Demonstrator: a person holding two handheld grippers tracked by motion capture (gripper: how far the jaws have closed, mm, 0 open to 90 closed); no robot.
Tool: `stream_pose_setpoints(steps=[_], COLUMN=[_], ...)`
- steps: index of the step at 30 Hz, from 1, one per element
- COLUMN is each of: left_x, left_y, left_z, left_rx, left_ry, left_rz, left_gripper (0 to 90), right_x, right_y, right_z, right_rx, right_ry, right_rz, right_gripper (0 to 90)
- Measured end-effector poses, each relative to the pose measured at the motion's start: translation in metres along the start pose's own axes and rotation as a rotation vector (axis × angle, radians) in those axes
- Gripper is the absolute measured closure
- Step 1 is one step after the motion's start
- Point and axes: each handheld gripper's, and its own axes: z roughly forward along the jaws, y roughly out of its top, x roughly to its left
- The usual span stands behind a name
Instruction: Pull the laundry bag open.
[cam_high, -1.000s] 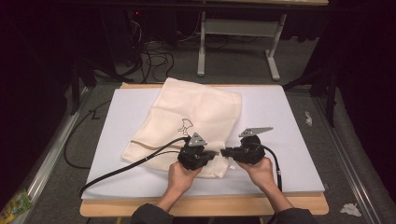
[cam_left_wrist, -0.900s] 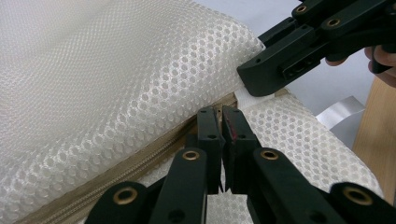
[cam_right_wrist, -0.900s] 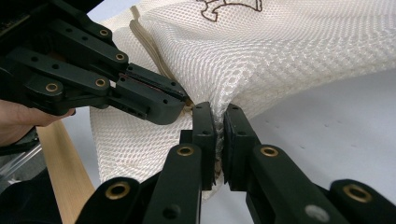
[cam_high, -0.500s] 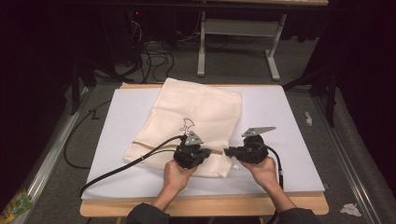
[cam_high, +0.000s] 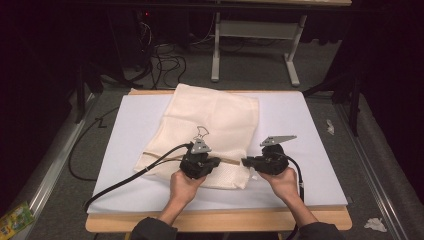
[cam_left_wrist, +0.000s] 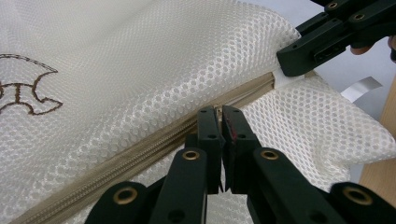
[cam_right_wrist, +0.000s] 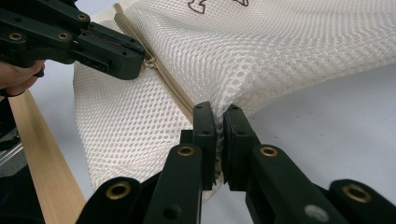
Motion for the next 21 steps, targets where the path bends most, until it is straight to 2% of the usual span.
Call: stream_pose_setpoints(steps=[21], left_x=[0.0031], left_y=[-0.0027], left_z=[-0.0037], left_rx=[-0.014], left_ry=[-0.005], left_rz=[-0.003], left_gripper=[87.4], right_x=[-0.0010], right_y=[-0.0002], right_z=[0.0012], right_rx=[0.005], right_ry=[0.004], right_rz=[0.006], right_gripper=[86.6])
